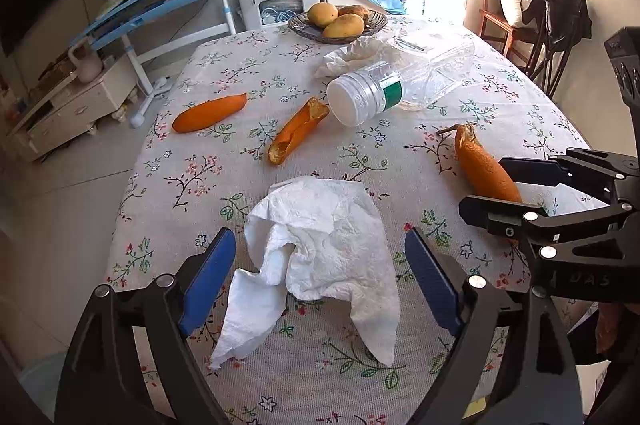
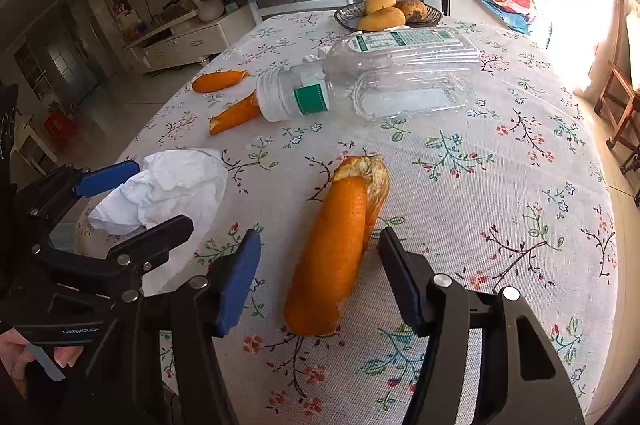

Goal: Collect trash

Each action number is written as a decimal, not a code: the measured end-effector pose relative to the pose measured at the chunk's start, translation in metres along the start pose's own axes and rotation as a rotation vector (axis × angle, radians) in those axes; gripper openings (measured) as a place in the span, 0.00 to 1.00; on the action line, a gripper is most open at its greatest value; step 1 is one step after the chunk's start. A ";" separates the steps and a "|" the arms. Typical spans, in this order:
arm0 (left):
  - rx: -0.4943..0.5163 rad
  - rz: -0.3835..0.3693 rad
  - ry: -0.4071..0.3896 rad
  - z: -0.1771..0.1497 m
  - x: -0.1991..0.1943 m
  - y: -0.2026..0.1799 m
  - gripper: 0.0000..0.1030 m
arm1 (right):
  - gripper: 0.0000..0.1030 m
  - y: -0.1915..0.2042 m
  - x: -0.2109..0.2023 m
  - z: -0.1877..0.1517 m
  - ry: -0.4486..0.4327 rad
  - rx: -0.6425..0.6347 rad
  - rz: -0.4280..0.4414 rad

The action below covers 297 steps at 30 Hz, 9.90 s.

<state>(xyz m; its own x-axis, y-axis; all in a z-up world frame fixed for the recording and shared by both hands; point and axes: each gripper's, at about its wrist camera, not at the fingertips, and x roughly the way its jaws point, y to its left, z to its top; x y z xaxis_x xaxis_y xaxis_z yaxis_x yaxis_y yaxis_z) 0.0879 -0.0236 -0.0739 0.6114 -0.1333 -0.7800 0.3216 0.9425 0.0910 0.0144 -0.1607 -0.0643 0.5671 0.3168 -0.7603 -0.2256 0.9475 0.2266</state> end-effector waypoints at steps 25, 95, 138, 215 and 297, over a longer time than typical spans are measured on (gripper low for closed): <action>-0.039 -0.081 -0.012 -0.009 0.002 0.000 0.11 | 0.23 -0.019 -0.018 -0.012 -0.020 0.122 0.071; 0.029 -0.279 -0.017 -0.151 -0.109 -0.109 0.12 | 0.72 -0.011 -0.153 -0.150 -0.268 0.295 0.024; 0.063 -0.006 -0.109 -0.163 -0.128 -0.115 0.89 | 0.82 -0.002 -0.150 -0.154 -0.251 0.303 0.010; 0.076 -0.093 0.011 0.079 0.087 0.022 0.63 | 0.74 0.019 0.059 0.090 0.461 -0.744 0.044; -0.245 -0.293 -0.131 -0.126 -0.120 -0.027 0.14 | 0.54 0.065 -0.102 -0.183 0.167 -0.084 0.124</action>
<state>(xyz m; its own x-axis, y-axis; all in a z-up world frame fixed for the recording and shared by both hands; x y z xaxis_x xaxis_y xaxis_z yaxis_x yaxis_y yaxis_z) -0.0857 0.0059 -0.0609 0.6113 -0.4303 -0.6641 0.3236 0.9018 -0.2865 -0.2033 -0.1397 -0.0837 0.3931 0.4128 -0.8217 -0.3551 0.8924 0.2785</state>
